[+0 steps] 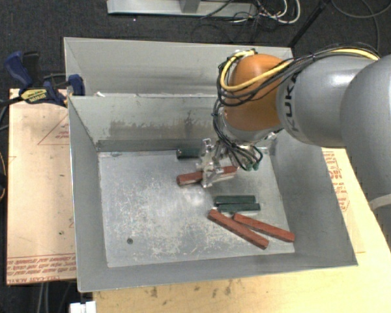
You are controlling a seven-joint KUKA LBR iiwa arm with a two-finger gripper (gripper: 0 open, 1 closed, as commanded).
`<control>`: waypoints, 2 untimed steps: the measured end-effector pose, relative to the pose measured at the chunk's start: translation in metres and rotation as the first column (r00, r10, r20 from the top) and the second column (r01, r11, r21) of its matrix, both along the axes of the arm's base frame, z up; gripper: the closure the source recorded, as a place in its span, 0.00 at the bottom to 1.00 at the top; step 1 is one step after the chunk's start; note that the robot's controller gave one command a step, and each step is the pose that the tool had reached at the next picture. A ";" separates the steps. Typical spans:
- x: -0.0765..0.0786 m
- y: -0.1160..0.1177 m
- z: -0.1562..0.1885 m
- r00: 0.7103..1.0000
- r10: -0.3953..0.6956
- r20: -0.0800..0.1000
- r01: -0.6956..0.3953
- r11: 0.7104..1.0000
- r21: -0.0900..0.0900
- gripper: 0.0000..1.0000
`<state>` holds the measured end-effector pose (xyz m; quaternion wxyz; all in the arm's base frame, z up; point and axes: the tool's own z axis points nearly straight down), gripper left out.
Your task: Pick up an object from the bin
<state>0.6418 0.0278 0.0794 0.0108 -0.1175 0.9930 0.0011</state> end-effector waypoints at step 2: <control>0.001 0.006 0.179 0.999 0.042 -0.010 -0.042 0.999 -0.003 1.00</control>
Offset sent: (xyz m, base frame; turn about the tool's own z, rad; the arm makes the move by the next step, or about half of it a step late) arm -0.0017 0.0047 0.1743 -0.0437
